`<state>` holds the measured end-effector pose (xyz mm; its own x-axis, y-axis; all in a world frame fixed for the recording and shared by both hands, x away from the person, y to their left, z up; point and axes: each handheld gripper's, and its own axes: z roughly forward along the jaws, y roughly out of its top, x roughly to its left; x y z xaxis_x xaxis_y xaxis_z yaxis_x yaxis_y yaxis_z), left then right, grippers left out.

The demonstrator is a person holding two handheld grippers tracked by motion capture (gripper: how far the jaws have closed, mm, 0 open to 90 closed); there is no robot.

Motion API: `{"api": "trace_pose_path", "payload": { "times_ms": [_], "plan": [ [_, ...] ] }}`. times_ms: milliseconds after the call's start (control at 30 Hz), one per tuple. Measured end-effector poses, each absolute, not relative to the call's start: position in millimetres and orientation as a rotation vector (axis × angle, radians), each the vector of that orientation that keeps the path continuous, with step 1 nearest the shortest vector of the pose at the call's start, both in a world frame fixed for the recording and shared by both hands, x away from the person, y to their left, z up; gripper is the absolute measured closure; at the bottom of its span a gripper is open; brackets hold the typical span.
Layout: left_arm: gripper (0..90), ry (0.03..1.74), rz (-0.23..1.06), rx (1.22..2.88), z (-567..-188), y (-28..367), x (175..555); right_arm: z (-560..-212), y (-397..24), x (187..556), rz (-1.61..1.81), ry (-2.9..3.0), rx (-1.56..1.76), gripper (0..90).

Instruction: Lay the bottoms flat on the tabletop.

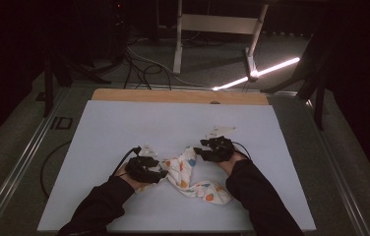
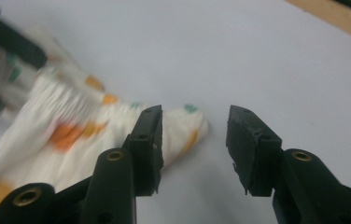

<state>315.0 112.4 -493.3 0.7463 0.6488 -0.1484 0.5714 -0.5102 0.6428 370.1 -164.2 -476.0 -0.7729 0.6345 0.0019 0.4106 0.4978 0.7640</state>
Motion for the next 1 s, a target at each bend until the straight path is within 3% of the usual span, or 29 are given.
{"api": "trace_pose_path", "payload": {
  "times_ms": [300, 433, 500, 533, 600, 700, 733, 767, 800, 900, 1000],
  "plan": [
    [56.6, 0.920, 0.111, 2.245, -501.0, 107.9, 319.2, -499.0, -138.2, 403.6, 1.100, 2.597, 0.906, 51.7],
    [65.2, 0.924, 0.104, 2.246, -501.3, 105.0, 320.3, -508.6, -133.8, 409.4, 1.028, 2.648, 0.928, 56.3],
    [65.4, 0.914, 0.095, 2.251, -501.9, 103.0, 320.9, -509.7, -133.3, 408.7, 1.024, 2.671, 0.917, 60.8],
    [60.7, 0.915, 0.099, 2.254, -502.7, 101.3, 321.8, -510.0, -131.7, 406.3, 1.026, 2.693, 0.891, 65.1],
    [54.1, 0.922, 0.103, 2.254, -504.2, 99.5, 323.1, -509.9, -131.4, 404.4, 1.030, 2.721, 0.895, 65.0],
    [51.7, 0.918, 0.112, 2.271, -506.4, 97.6, 325.1, -508.4, -132.3, 402.6, 1.008, 2.747, 0.855, 65.1],
    [52.9, 0.922, 0.115, 2.268, -507.8, 96.3, 326.4, -508.2, -132.8, 400.2, 0.986, 2.768, 0.852, 71.2],
    [53.8, 0.922, 0.115, 2.268, -507.8, 96.3, 326.4, -508.2, -132.8, 400.2, 0.986, 2.768, 0.852, 71.2],
    [54.2, 0.920, 0.117, 2.268, -508.8, 94.8, 328.3, -508.3, -134.5, 399.1, 0.976, 2.763, 0.855, 79.3],
    [62.8, 0.926, 0.128, 2.251, -509.0, 94.3, 329.4, -507.7, -135.5, 399.2, 0.951, 2.755, 0.822, 83.5],
    [82.1, 0.916, 0.145, 2.242, -506.4, 94.1, 329.1, -506.9, -133.6, 395.7, 0.955, 2.724, 0.814, 85.0]
  ]
}}
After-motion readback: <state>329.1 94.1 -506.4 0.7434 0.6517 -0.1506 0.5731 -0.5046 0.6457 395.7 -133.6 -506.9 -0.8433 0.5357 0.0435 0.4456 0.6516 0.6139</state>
